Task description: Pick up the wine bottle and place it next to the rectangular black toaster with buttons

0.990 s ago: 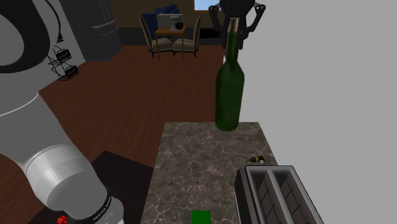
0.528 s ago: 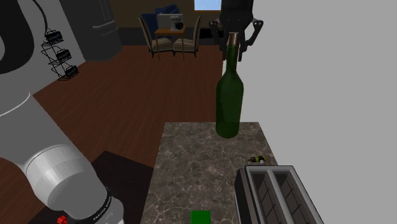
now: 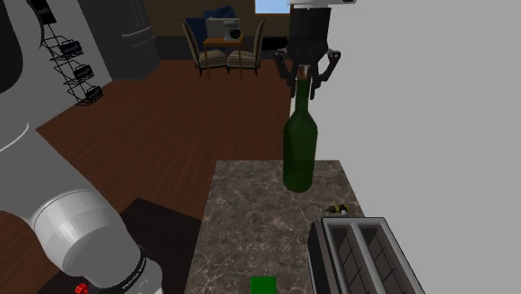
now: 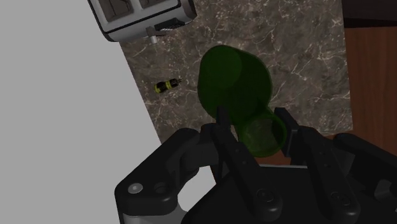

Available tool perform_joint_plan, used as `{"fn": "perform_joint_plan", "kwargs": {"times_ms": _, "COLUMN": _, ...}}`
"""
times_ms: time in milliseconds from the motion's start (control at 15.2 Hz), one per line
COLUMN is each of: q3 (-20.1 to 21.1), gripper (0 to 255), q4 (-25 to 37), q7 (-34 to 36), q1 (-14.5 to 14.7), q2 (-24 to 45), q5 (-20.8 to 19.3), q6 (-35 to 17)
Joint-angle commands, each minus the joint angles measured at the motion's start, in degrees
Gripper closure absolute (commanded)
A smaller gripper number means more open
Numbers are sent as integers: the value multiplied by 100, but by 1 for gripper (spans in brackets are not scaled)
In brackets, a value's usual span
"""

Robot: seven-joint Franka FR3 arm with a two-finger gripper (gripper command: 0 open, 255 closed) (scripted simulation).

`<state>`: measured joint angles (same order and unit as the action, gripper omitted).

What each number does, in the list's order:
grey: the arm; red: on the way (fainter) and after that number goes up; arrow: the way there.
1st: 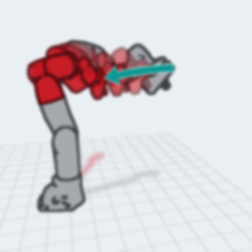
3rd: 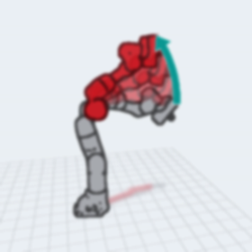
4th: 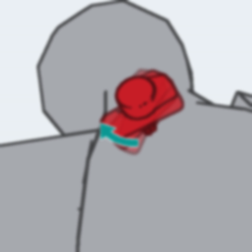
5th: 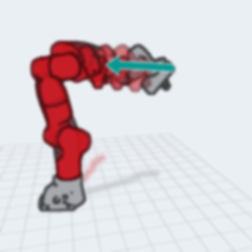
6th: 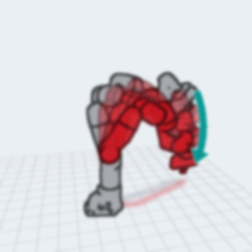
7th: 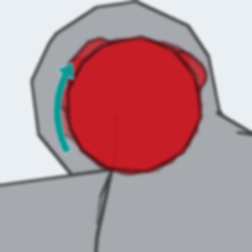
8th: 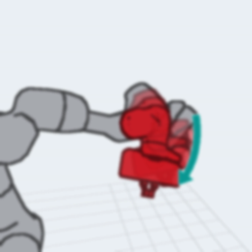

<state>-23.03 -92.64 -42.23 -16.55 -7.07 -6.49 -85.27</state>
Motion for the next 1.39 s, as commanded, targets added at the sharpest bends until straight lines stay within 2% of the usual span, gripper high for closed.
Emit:
{"fn": "perform_joint_plan", "kwargs": {"times_ms": 0, "q3": 9, "gripper": 255, "q4": -228, "q7": 31, "q1": 2, "q2": -70, "q5": -24, "q6": -167}}
{"fn": "perform_joint_plan", "kwargs": {"times_ms": 1320, "q3": -13, "gripper": 255, "q4": -2010, "q7": 198, "q1": -31, "q2": -300, "q5": -135, "q6": -1726}}
